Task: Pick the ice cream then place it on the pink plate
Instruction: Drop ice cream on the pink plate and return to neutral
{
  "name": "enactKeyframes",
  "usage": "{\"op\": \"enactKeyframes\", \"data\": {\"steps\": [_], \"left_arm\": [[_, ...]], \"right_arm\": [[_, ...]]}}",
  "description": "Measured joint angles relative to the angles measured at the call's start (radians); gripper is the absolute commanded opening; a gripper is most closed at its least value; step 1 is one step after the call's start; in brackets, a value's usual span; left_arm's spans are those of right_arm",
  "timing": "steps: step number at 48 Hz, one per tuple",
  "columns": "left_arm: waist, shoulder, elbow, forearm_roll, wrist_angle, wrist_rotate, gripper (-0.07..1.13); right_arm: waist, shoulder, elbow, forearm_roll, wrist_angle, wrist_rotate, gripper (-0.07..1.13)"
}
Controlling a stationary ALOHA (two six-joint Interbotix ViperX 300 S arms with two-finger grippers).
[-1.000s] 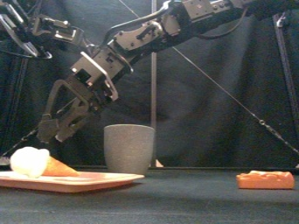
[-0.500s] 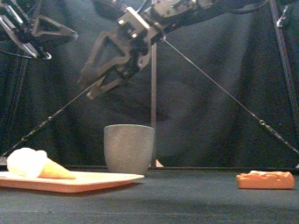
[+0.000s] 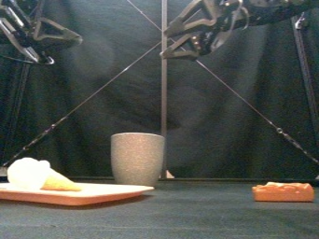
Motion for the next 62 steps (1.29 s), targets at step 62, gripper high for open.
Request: {"op": "enactKeyframes", "data": {"steps": [62], "left_arm": [[0.002, -0.003, 0.020, 0.002, 0.002, 0.002, -0.02]], "right_arm": [[0.003, -0.601, 0.515, 0.087, -0.331, 0.000, 1.04]]}}
